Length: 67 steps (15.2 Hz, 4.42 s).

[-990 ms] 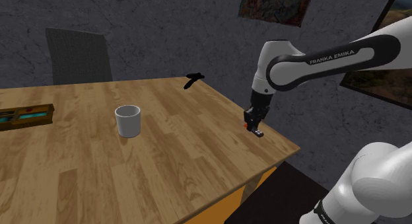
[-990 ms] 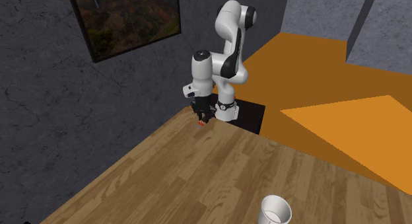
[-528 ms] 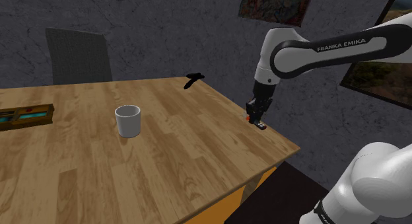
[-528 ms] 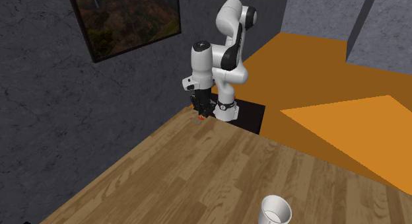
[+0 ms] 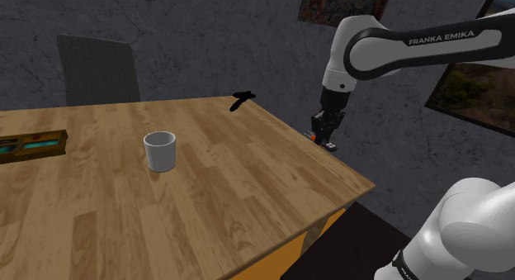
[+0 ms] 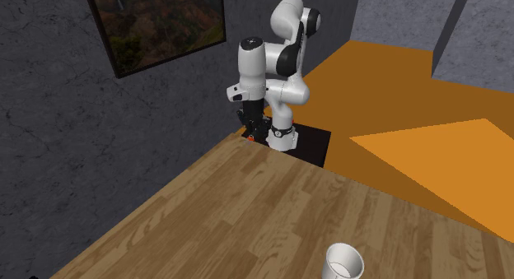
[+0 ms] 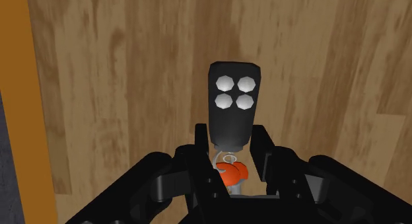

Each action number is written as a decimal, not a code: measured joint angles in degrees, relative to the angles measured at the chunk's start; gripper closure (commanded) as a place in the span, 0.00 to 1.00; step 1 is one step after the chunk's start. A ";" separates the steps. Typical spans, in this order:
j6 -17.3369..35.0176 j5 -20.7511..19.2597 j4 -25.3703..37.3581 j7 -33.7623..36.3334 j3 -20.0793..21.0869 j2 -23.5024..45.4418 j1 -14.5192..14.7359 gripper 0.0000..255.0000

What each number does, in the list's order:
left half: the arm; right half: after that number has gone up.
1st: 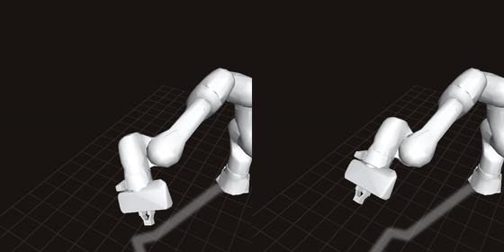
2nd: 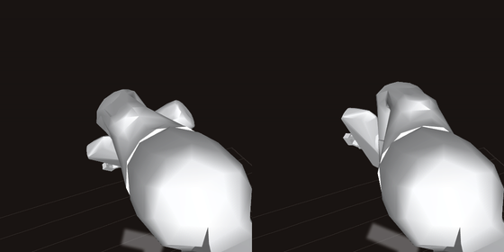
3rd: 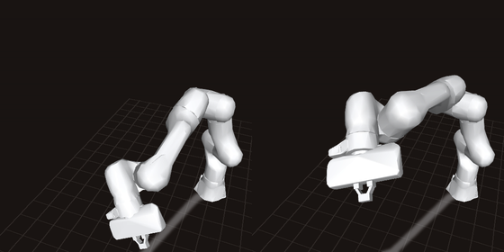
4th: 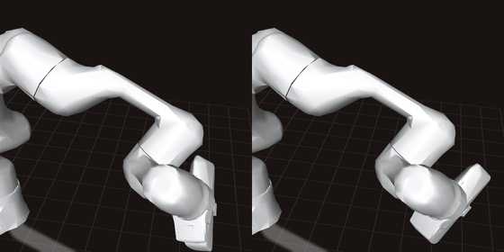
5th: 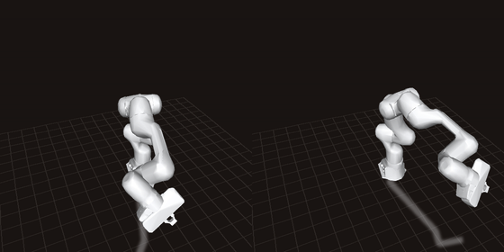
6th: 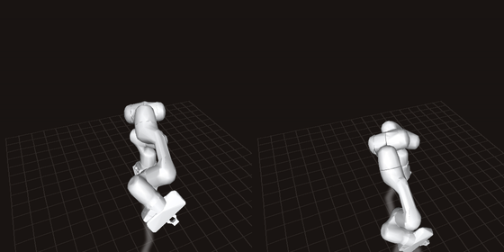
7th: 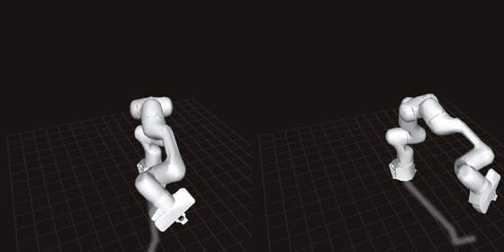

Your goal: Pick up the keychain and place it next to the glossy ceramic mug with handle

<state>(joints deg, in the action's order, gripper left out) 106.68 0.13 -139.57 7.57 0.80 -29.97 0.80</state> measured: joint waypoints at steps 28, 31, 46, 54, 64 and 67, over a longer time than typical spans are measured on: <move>-10.68 -2.56 59.66 14.31 7.86 49.22 6.43 1.00; -15.64 -3.83 74.06 15.59 7.99 58.70 8.32 1.00; -8.21 -4.45 71.46 16.56 7.90 63.60 9.06 1.00; -2.29 -4.54 65.71 16.66 7.82 63.80 8.78 1.00; 3.83 -4.84 61.38 16.87 7.65 65.60 8.73 1.00; 4.02 -4.84 61.22 16.86 7.64 65.61 8.71 1.00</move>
<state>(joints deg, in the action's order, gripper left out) 110.70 -4.71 -78.35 24.43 8.44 35.65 9.51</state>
